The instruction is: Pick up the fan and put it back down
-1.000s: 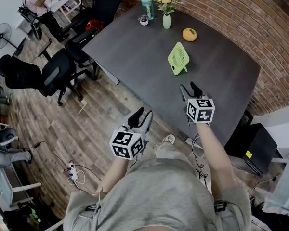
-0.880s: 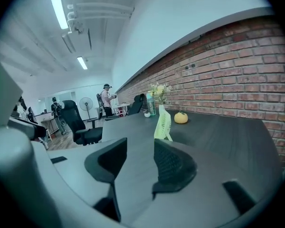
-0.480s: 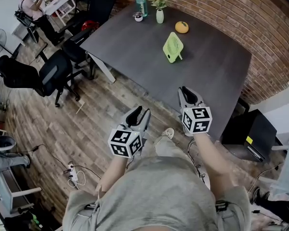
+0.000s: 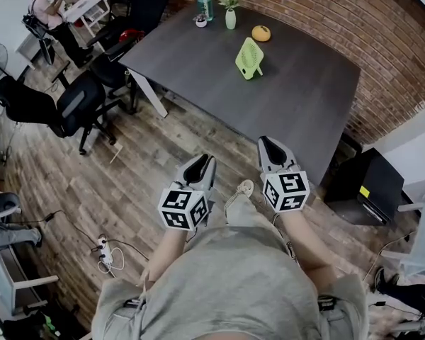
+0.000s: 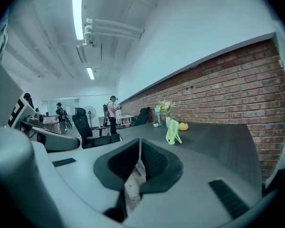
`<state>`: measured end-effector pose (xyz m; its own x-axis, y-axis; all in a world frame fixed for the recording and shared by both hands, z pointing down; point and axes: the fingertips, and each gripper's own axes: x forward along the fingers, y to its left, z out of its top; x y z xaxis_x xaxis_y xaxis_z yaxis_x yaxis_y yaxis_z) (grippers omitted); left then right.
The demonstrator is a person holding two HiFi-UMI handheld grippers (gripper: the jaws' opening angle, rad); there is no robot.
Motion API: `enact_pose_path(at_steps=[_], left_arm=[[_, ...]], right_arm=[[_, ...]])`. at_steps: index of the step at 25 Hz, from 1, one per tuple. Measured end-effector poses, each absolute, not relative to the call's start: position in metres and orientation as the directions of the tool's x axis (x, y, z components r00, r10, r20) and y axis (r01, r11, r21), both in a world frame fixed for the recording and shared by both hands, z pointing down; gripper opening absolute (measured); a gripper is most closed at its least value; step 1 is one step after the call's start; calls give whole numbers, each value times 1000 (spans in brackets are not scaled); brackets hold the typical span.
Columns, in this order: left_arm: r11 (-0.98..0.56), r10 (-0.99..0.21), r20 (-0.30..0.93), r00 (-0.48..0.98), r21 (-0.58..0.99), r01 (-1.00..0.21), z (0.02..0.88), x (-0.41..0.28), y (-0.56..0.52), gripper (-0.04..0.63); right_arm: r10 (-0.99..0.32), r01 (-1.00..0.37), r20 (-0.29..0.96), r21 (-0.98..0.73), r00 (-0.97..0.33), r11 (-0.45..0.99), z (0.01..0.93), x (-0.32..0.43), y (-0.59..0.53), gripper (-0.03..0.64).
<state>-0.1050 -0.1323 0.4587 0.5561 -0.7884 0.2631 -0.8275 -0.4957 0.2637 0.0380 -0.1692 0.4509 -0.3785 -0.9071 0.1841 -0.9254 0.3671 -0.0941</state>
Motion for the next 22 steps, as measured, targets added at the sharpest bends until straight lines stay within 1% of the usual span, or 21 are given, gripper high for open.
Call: enact_pose_path(at_steps=[10,22], left_arm=[[-496,-794,255,552,254,-831,457,-106,-68,41],[-506,-791,246,561,252,-825,456,-103,-31,35]], right_arm=[[-900,-914,166,-112,-403,389,447,26,-86,8],[-905,-918,159,-109,-396,382,450,29,-39,8]])
